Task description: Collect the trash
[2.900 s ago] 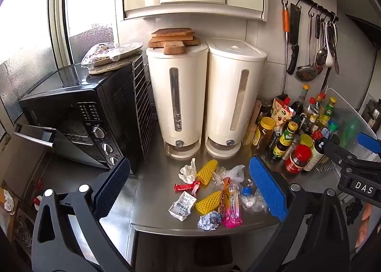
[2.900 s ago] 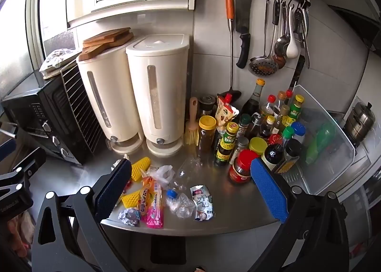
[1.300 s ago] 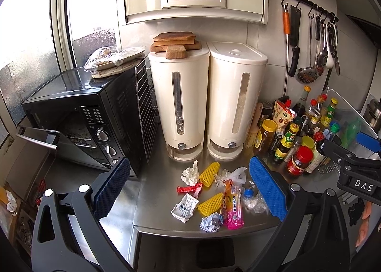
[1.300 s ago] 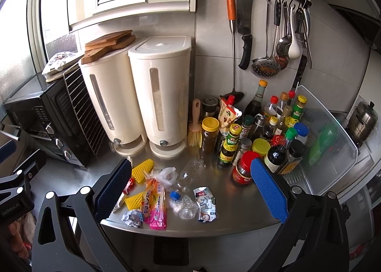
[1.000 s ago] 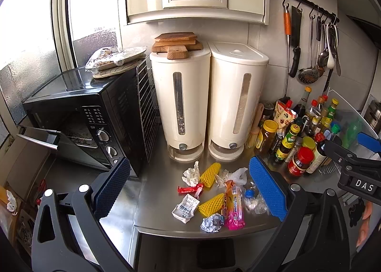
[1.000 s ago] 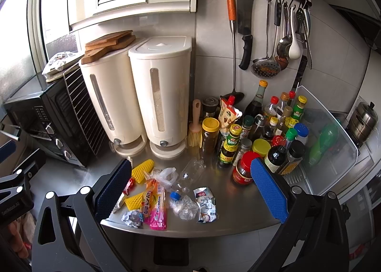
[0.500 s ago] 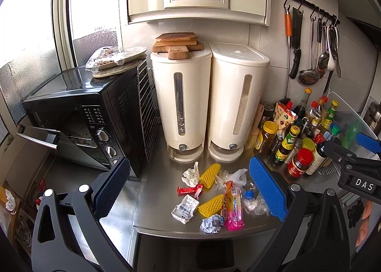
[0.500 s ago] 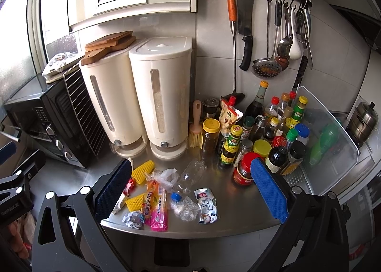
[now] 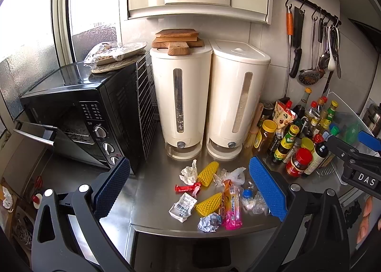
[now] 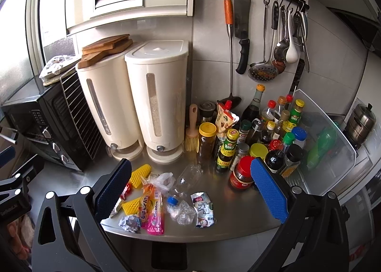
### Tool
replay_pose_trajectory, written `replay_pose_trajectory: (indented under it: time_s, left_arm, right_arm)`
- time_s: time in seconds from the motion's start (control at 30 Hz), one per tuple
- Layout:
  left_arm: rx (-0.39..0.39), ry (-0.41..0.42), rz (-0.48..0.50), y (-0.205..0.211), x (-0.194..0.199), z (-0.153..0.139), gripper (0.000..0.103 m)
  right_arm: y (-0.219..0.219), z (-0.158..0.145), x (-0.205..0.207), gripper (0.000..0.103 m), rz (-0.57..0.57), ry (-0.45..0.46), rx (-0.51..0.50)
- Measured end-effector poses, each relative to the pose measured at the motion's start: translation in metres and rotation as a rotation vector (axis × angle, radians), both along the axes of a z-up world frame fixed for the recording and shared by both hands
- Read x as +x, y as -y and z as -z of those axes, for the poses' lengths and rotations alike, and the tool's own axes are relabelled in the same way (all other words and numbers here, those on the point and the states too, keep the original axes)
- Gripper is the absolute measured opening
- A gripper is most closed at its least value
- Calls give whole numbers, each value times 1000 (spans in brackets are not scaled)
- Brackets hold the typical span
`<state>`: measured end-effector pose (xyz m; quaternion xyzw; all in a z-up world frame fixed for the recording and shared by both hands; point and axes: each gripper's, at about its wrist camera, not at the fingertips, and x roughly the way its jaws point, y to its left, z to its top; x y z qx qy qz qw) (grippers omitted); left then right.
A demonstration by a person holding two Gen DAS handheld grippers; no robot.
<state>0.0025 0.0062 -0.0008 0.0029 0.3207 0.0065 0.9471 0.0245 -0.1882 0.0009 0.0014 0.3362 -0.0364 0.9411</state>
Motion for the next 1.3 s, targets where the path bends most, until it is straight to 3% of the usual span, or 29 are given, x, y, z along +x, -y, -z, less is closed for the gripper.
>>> replay_pose_trajectory:
  time_s: [0.57, 0.73, 0.83, 0.97, 1.3]
  left_arm:
    - [-3, -32, 2, 1, 2, 13, 95]
    - [6, -43, 21, 1, 10, 27, 95]
    - [0, -52, 31, -2, 17, 39, 95]
    - [37, -81, 36, -4, 29, 65, 95]
    - [6, -262, 65, -23, 69, 153, 95]
  right_arm:
    - [11, 8, -2, 100, 16, 33, 4]
    - [18, 25, 4, 100, 45, 49, -53]
    - [30, 37, 8, 100, 54, 35, -26]
    - [47, 62, 19, 100, 55, -33, 33]
    - [71, 155, 52, 100, 92, -254, 62]
